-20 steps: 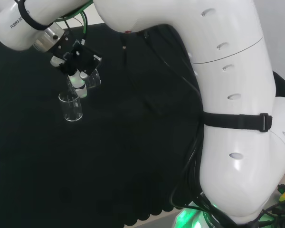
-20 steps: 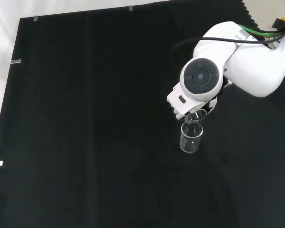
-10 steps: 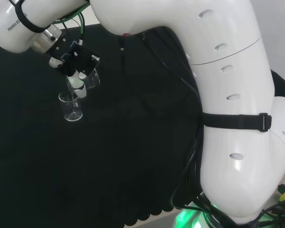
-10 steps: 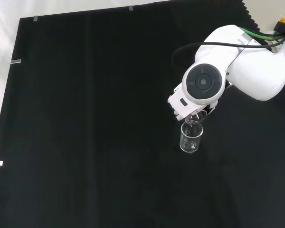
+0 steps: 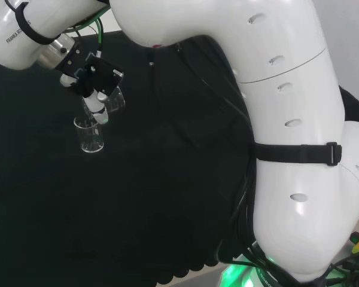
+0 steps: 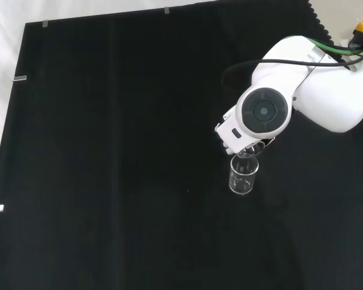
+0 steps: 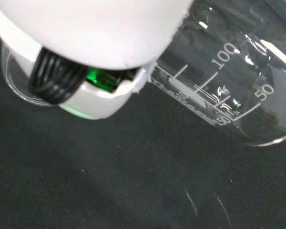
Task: Pour the water from the handheld beaker into the one on the table.
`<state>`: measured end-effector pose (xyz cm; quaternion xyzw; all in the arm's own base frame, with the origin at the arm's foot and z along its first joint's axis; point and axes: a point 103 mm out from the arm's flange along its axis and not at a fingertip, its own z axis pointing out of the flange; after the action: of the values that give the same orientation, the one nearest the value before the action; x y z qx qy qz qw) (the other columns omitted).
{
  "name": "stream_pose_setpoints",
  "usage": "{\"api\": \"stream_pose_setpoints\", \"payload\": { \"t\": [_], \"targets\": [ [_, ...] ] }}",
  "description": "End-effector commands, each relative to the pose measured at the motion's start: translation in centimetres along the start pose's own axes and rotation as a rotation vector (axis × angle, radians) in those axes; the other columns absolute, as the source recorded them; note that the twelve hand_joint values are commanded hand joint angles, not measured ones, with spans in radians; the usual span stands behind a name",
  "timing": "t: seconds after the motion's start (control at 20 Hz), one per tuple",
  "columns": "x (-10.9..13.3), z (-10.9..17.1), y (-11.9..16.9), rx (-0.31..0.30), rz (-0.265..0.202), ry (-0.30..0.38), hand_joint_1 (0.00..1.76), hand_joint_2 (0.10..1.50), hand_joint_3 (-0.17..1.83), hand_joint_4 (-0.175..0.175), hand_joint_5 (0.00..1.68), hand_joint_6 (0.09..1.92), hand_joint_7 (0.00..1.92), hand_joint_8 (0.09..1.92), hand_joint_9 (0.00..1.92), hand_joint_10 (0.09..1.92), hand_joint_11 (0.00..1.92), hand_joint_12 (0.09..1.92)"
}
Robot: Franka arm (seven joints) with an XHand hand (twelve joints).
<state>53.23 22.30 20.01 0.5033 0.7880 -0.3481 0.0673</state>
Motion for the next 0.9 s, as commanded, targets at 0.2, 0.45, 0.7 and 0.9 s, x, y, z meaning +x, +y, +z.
{"api": "stream_pose_setpoints", "payload": {
  "t": [0.2,0.45,0.7,0.9],
  "targets": [
    [0.28,-0.36,-0.08,0.007,0.001,-0.018,1.44,0.60,0.64,-0.175,1.39,0.41,1.51,0.36,1.40,0.32,1.27,0.80],
    [0.04,-0.08,-0.18,0.012,0.003,-0.026,1.44,0.60,0.64,-0.175,1.39,0.41,1.51,0.36,1.40,0.32,1.27,0.80],
    [0.16,-0.14,-0.17,0.017,0.005,-0.031,1.44,0.60,0.64,-0.175,1.39,0.41,1.51,0.36,1.40,0.32,1.27,0.80],
    [0.41,-0.38,-0.15,0.016,0.009,-0.036,1.44,0.60,0.64,-0.175,1.39,0.41,1.51,0.36,1.40,0.32,1.27,0.80]
  ]
}}
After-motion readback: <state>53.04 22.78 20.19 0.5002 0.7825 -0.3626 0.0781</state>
